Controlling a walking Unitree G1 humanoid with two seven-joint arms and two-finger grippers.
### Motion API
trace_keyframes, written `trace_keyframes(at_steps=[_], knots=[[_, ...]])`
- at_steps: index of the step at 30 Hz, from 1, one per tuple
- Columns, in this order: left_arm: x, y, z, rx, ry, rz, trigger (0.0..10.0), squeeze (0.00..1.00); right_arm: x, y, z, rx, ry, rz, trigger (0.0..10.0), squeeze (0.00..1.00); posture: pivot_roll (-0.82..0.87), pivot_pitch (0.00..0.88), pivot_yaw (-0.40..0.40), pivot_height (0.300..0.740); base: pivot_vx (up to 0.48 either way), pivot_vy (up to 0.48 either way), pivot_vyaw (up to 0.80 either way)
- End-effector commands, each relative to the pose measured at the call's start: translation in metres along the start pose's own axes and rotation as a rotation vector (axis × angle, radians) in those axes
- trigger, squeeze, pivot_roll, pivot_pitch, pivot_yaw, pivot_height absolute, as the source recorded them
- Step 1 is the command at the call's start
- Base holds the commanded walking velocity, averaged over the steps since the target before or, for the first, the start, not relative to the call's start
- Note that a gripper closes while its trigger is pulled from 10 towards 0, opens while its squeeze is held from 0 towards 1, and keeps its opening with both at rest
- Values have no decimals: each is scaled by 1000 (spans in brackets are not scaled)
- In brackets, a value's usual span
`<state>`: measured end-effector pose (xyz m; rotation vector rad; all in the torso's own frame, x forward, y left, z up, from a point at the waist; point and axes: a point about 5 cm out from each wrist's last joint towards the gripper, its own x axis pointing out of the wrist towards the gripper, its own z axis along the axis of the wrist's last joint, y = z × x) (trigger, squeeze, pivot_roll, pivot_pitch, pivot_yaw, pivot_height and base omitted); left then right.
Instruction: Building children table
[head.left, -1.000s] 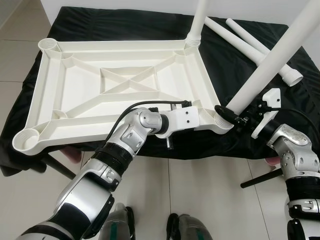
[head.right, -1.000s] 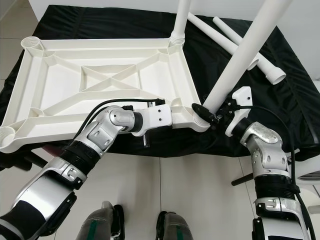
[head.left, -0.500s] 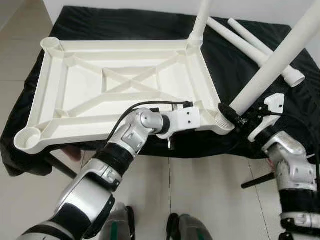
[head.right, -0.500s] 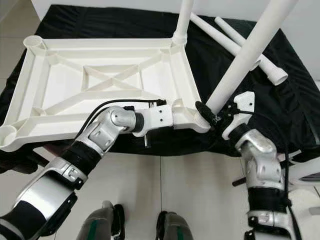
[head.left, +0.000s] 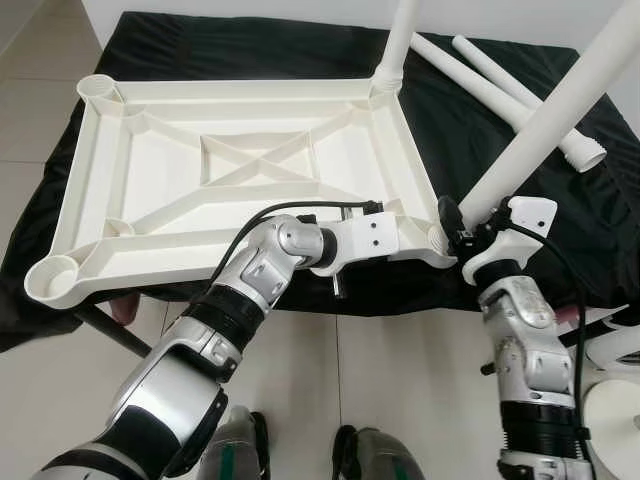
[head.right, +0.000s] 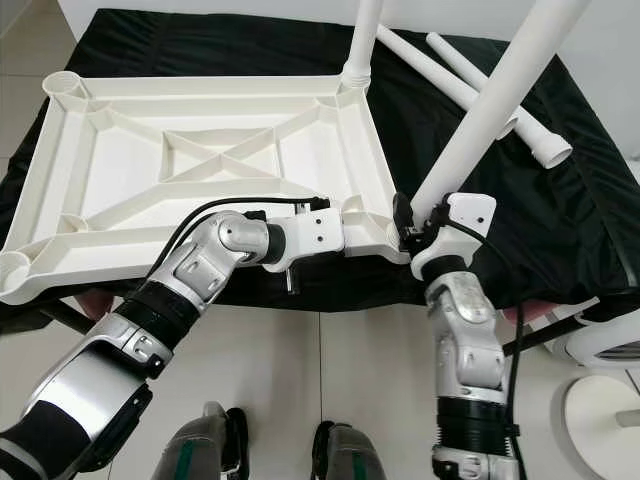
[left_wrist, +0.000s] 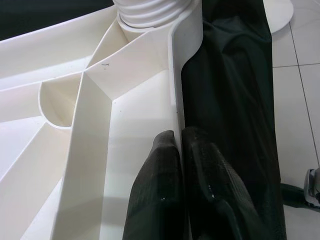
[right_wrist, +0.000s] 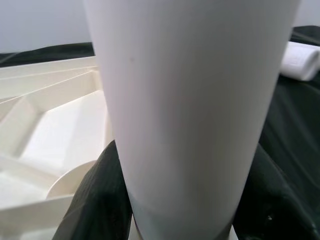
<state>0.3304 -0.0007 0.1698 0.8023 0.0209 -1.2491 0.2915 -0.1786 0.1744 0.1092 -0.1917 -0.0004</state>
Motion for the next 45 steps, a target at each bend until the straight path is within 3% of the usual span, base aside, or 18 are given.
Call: trace_keyframes(at_steps=[1,4,10,11,12,16,17,19,25,26,32,33,36,45], knots=[[2,6,11,29,-33,103,10000,0,-2,16,0,24,0,-20,0,0,-10,131,-61,740,0,0,0],[2,6,11,31,-33,101,10000,0,-3,21,-3,23,22,-101,0,0,-6,124,-66,740,0,0,0],[2,5,11,32,-32,103,10000,0,-5,30,-6,-6,48,-139,0,0,-3,118,-68,740,0,0,0],[2,5,11,33,-32,103,10000,0,-6,31,-7,6,52,-133,2118,0,-3,118,-68,740,0,0,0],[2,5,11,33,-32,103,10000,0,-6,31,-5,2,47,-131,10000,0,-5,112,-68,740,0,0,0],[2,5,11,36,-32,103,10000,0,-6,28,-3,-1,38,-118,10000,0,-6,109,-69,740,0,0,0],[2,5,11,38,-33,103,10000,0,-6,27,-3,16,36,-65,10000,1000,-7,105,-70,740,0,0,0],[2,5,11,38,-33,103,10000,0,-6,27,-3,16,36,-65,10000,1000,-7,105,-70,740,0,0,0],[3,5,12,39,-37,103,10000,0,-8,22,-5,18,59,157,10000,1000,-9,103,-70,740,0,0,0],[3,4,13,39,-38,103,10000,0,-8,19,-3,12,61,226,10000,0,-8,103,-69,740,0,0,0],[3,4,13,40,-38,101,10000,0,-8,13,1,-6,59,362,10000,0,-8,104,-68,740,0,0,0],[3,4,13,40,-39,100,10000,0,-6,7,6,-43,48,493,10000,0,-7,104,-67,740,0,0,0],[3,3,13,40,-40,100,10000,0,-1,0,9,-65,40,568,10000,0,-6,104,-66,740,0,0,0],[3,3,14,40,-43,98,10000,0,15,-16,11,-104,50,686,10000,0,2,109,-57,740,0,0,0]])
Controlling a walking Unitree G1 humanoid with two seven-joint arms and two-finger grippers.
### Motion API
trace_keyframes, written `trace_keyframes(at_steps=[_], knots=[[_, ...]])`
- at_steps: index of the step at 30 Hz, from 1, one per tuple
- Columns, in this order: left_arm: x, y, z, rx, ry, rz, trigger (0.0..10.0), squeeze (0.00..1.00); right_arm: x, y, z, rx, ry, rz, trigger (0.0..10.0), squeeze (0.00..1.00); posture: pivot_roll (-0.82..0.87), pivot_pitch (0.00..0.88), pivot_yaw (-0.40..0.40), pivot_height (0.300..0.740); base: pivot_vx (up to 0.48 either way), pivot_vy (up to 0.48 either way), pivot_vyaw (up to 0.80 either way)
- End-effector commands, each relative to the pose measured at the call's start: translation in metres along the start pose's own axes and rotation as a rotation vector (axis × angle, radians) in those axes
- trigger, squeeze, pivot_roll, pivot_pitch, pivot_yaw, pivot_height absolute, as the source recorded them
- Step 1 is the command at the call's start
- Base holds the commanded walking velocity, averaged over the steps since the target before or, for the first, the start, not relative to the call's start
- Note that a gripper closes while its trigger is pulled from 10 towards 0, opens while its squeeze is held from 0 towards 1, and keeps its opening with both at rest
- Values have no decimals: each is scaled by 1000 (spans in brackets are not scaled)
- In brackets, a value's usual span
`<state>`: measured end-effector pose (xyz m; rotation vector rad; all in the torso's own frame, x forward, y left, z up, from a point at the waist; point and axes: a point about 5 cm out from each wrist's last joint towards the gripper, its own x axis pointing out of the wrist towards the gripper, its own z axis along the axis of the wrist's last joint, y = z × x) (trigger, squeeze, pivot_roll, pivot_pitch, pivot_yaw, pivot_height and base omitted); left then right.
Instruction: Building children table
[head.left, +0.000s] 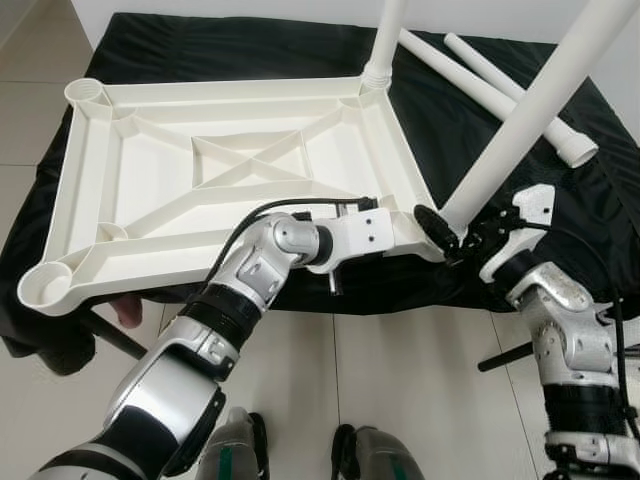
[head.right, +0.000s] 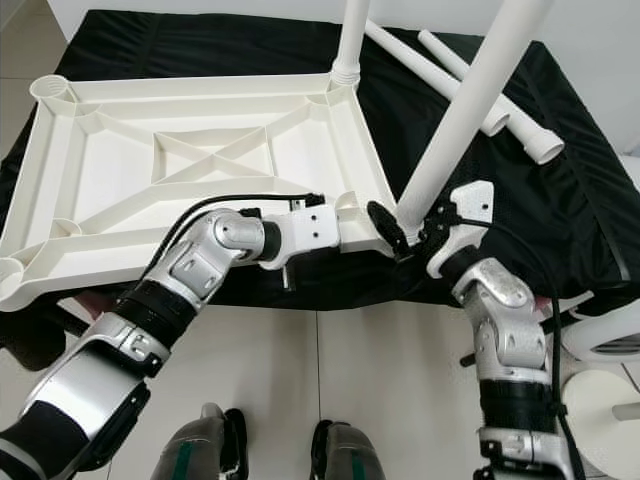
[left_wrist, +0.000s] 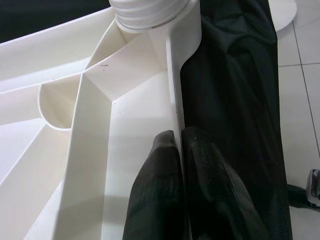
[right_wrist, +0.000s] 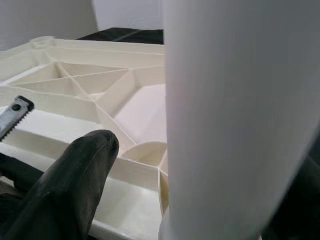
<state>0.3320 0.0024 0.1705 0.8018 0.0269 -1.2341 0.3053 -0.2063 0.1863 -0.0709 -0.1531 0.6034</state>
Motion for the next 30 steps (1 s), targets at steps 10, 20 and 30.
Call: trace_keyframes(at_steps=[10,20,30], knots=[[5,2,17,47,-51,85,10000,0,5,-18,-8,-45,86,194,10000,0,14,118,-51,740,0,0,0],[4,5,18,50,-48,90,10000,0,-11,-28,-8,-64,159,287,0,0,6,129,-46,740,0,0,0],[4,7,17,49,-46,94,10000,0,-13,-29,-3,-12,126,254,0,0,-2,132,-46,740,0,0,0]])
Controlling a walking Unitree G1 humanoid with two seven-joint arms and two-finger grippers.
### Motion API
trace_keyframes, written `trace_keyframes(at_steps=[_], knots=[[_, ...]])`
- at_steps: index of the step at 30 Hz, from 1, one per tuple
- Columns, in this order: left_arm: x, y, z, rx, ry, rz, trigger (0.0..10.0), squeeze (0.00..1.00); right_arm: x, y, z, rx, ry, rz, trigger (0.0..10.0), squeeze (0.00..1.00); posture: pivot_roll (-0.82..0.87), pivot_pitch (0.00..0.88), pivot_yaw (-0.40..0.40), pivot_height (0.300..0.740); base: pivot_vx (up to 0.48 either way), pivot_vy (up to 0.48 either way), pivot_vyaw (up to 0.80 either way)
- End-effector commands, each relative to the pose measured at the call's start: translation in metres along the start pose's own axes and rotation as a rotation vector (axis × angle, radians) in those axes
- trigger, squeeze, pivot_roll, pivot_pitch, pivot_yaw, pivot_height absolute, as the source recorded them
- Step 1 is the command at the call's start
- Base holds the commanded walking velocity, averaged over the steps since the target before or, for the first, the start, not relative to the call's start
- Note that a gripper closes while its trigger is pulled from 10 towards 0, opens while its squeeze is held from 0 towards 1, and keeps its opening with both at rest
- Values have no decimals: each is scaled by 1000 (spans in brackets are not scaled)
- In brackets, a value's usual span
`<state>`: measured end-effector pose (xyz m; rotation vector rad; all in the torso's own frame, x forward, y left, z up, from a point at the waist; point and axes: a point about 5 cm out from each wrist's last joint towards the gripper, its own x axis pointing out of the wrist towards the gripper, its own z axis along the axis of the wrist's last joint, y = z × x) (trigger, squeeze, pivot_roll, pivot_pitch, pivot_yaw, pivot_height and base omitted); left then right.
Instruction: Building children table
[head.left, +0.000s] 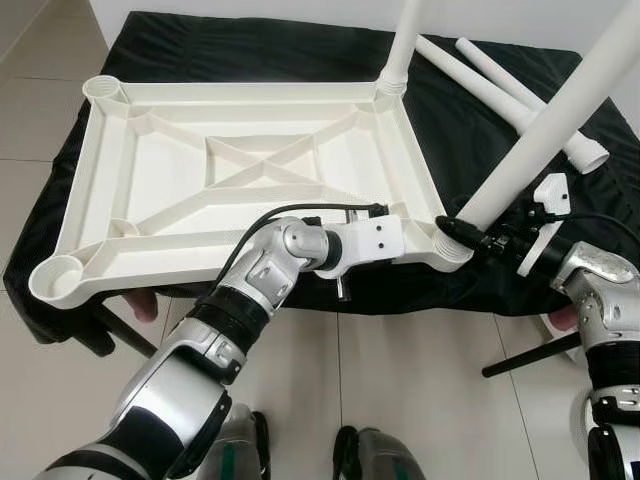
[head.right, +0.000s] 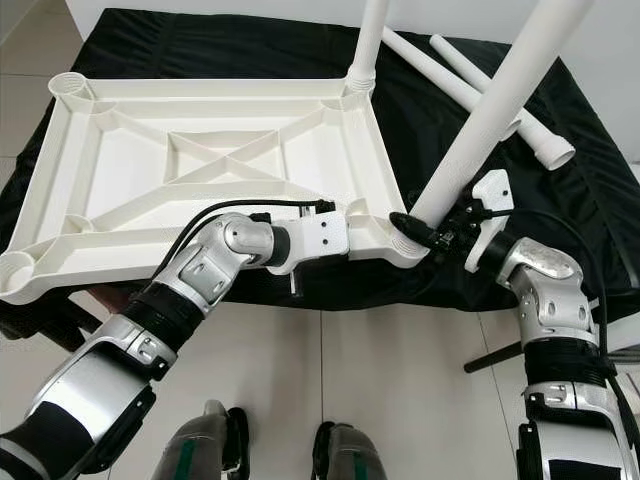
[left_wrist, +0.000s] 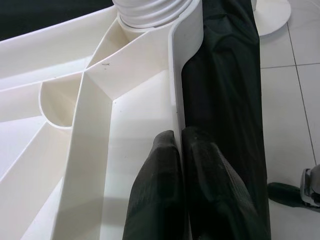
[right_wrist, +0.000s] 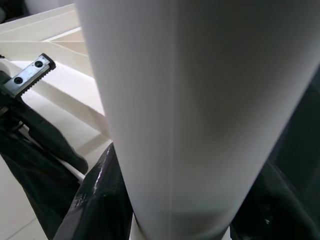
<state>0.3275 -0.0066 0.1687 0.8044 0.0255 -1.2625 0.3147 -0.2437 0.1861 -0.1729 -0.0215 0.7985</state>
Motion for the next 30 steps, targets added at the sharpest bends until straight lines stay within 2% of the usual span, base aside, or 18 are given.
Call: trace_keyframes(at_steps=[1,4,7,13,15,17,19,22,26,28,29,30], knots=[[-3,13,12,44,-37,121,10000,0,5,11,3,69,-79,6,0,0,-3,132,-49,740,0,0,0],[-3,13,12,43,-38,124,10000,0,8,16,4,80,-126,-39,0,0,-4,132,-50,740,0,0,0],[-3,14,13,44,-38,128,10000,0,13,25,2,129,-171,-139,0,0,-5,132,-56,740,0,0,0],[-3,14,12,42,-37,132,10000,0,19,38,-6,122,-158,-287,0,0,-6,133,-61,740,0,0,0],[-4,14,12,41,-38,134,10000,0,24,47,-6,131,-155,-337,0,0,-7,133,-61,740,0,0,0],[-3,15,13,41,-39,135,10000,0,32,59,1,166,-201,-403,0,0,-7,135,-65,740,0,0,0],[-3,15,13,41,-40,136,10000,0,34,62,2,167,-200,-419,0,0,-7,135,-65,740,0,0,0],[-3,15,14,40,-42,136,10000,0,40,67,2,236,-213,-479,0,0,-5,135,-66,740,0,0,0],[-3,14,14,40,-42,135,10000,0,52,83,3,244,-198,-566,0,0,-3,136,-68,740,0,0,0],[-3,14,14,40,-42,135,10000,0,53,86,3,250,-193,-584,0,0,-3,136,-68,740,0,0,0],[-3,14,14,40,-41,135,10000,0,56,90,3,256,-186,-629,0,0,0,136,-69,740,0,0,0],[-3,14,13,39,-40,135,10000,0,58,94,4,244,-155,-726,0,0,0,136,-69,740,0,0,0]])
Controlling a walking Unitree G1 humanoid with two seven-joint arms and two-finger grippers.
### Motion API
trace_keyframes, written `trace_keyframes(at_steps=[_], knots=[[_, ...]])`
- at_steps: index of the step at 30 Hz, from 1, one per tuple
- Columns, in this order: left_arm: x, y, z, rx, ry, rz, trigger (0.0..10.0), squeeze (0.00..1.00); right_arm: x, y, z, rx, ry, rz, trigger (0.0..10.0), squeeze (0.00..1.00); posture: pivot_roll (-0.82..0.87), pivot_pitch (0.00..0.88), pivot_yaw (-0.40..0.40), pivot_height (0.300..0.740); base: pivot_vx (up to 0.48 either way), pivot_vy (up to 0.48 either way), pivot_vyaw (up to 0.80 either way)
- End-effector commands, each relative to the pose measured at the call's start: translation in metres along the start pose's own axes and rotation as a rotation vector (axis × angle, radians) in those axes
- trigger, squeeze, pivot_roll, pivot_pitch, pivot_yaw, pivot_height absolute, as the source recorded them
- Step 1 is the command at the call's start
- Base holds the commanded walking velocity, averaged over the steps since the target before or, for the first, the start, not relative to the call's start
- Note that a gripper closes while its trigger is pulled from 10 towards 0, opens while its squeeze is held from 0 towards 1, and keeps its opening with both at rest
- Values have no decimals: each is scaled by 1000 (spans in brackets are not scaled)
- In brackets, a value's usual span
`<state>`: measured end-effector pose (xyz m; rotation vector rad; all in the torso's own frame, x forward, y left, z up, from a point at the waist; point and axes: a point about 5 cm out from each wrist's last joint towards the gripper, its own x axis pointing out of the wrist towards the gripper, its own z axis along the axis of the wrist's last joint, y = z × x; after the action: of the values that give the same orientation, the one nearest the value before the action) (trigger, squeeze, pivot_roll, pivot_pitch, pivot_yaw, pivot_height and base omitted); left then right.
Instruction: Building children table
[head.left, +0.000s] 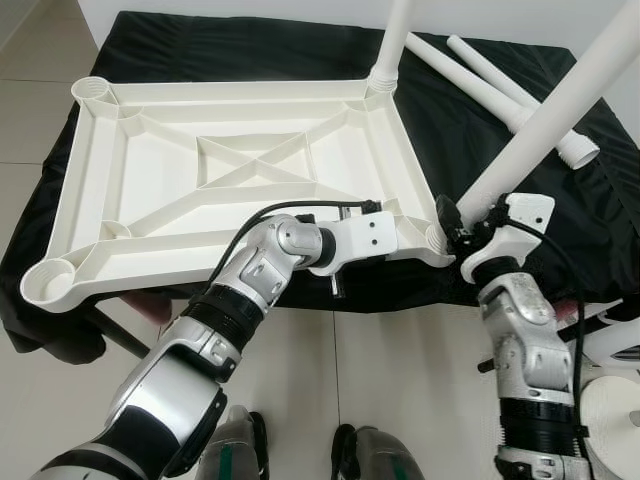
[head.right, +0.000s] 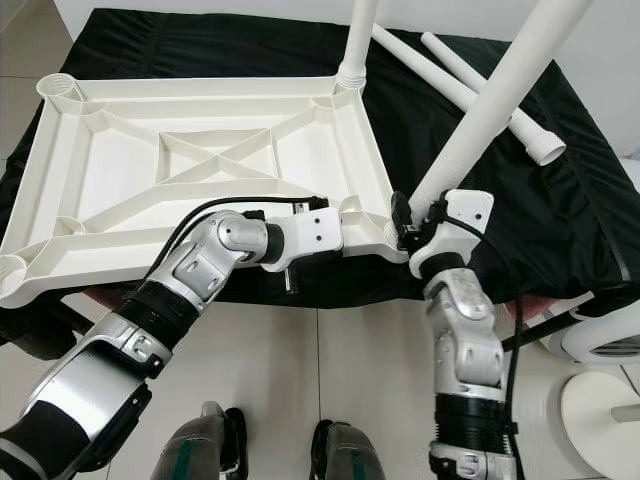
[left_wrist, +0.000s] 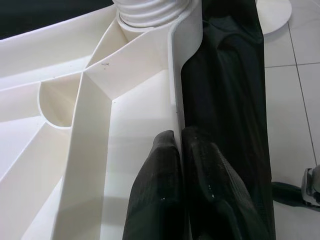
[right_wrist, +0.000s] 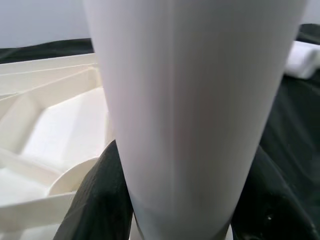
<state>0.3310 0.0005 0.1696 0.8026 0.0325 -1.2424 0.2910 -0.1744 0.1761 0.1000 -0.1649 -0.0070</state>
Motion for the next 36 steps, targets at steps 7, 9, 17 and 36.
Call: trace_keyframes(at_steps=[7,9,17,36], knots=[[2,10,18,44,-51,122,10000,0,-8,45,-17,50,111,-39,0,0,6,131,-71,740,0,0,0],[2,9,18,44,-51,122,10000,0,-8,45,-18,53,116,-44,0,0,6,126,-71,740,0,0,0],[3,8,17,45,-52,122,10000,0,-6,33,-19,37,105,-54,10000,1000,4,108,-67,740,0,0,0],[5,7,19,52,-57,116,10000,0,2,-7,-16,-9,45,256,10000,0,8,83,-62,740,0,0,0]])
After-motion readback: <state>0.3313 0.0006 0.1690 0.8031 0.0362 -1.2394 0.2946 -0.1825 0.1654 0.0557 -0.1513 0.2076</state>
